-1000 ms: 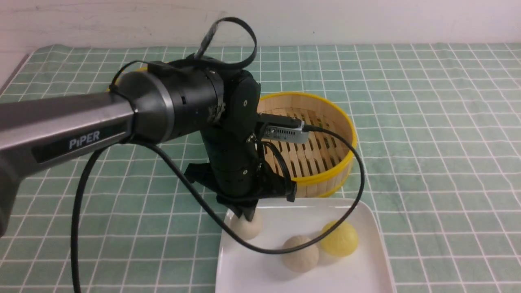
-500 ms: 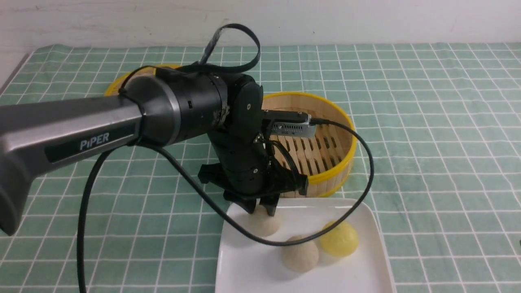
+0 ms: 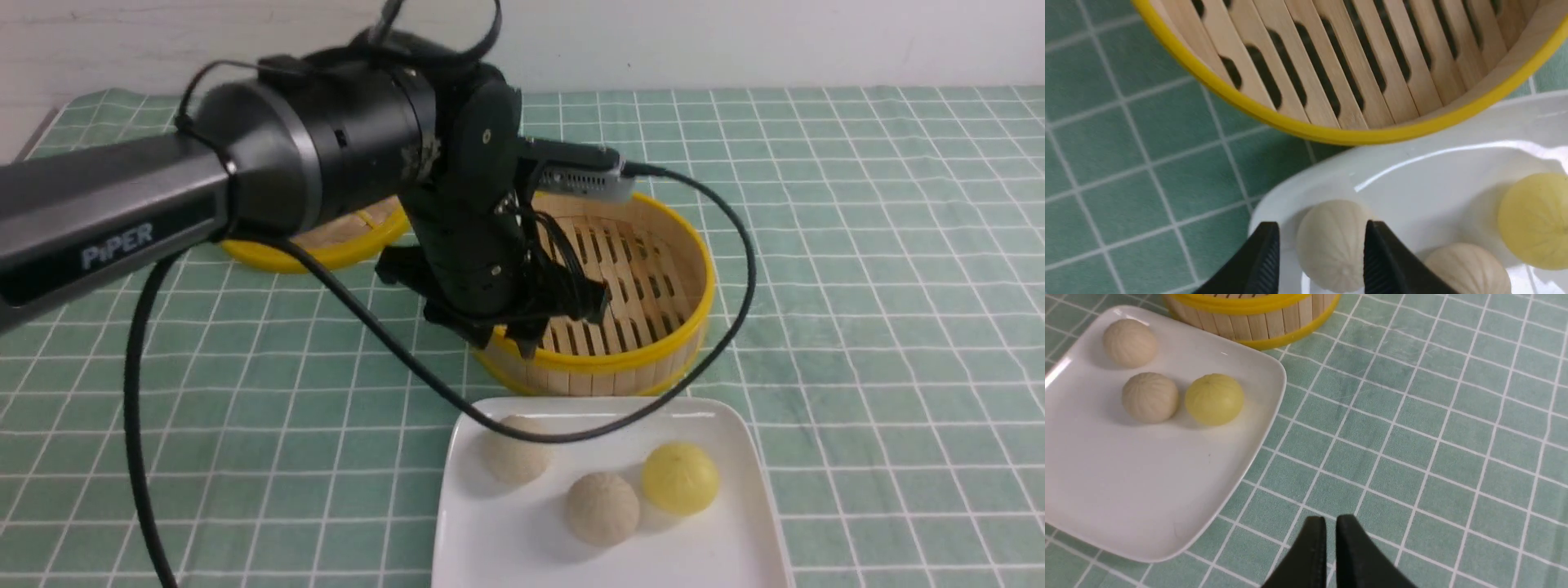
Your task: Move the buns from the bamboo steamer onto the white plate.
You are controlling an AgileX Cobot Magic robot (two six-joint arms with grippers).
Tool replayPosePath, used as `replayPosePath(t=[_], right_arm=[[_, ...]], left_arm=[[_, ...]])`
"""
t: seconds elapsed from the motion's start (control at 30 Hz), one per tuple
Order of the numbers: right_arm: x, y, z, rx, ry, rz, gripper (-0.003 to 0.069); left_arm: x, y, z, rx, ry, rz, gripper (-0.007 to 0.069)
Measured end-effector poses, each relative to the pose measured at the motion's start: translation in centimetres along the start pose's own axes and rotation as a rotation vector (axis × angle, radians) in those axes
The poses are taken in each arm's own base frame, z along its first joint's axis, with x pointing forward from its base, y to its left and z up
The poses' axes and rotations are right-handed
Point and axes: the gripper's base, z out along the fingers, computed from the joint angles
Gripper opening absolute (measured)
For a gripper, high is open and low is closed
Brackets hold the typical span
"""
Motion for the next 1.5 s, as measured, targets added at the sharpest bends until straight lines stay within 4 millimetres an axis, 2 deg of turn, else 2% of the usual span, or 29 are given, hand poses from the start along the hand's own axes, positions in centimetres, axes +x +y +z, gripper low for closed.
replayPosePath(t=[0.03,0.07,0.13,0.2,0.27,0.37,0.5,0.67,1.5], right_arm=[[0.3,0.0,-1.0,-0.001,-0.017,-0.001,0.0046],[0.3,0.0,-1.1,-0.001,-0.015,-0.001,0.0043],[1.1,0.0,-2.8,-0.004,-0.089,0.008,0.0003],[1.5,0.0,-3.2,-0.001,-0.17,0.043,-0.0009],[1.8,-0.1,-2.7,-0.004,-0.26,0.079,-0.001],[2.4,-0.2,-0.6,-0.01,-0.346,0.092,-0.001],[3.6,-0.4,2.1,-0.001,-0.394,0.063,-0.001],[4.3,-0.5,3.5,-0.002,-0.45,0.053,-0.0008],[4.6,-0.5,3.8,0.002,-0.454,0.041,0.0001]], left_arm=[[-0.2,0.2,-0.8,-0.013,-0.02,0.01,0.0277],[-0.2,0.2,-1.0,-0.016,-0.021,0.011,0.0272],[0.0,0.4,-1.5,-0.038,-0.002,0.028,0.0195],[0.3,0.6,-1.6,-0.053,0.033,0.057,0.0136],[0.5,0.7,-1.6,-0.063,0.062,0.094,0.0073],[0.7,0.7,-1.6,-0.066,0.076,0.128,0.0011],[0.7,0.7,-1.6,-0.065,0.079,0.135,0.0001],[0.8,0.7,-1.6,-0.065,0.091,0.135,0.0001],[0.9,0.7,-1.6,-0.064,0.103,0.131,0.0018]])
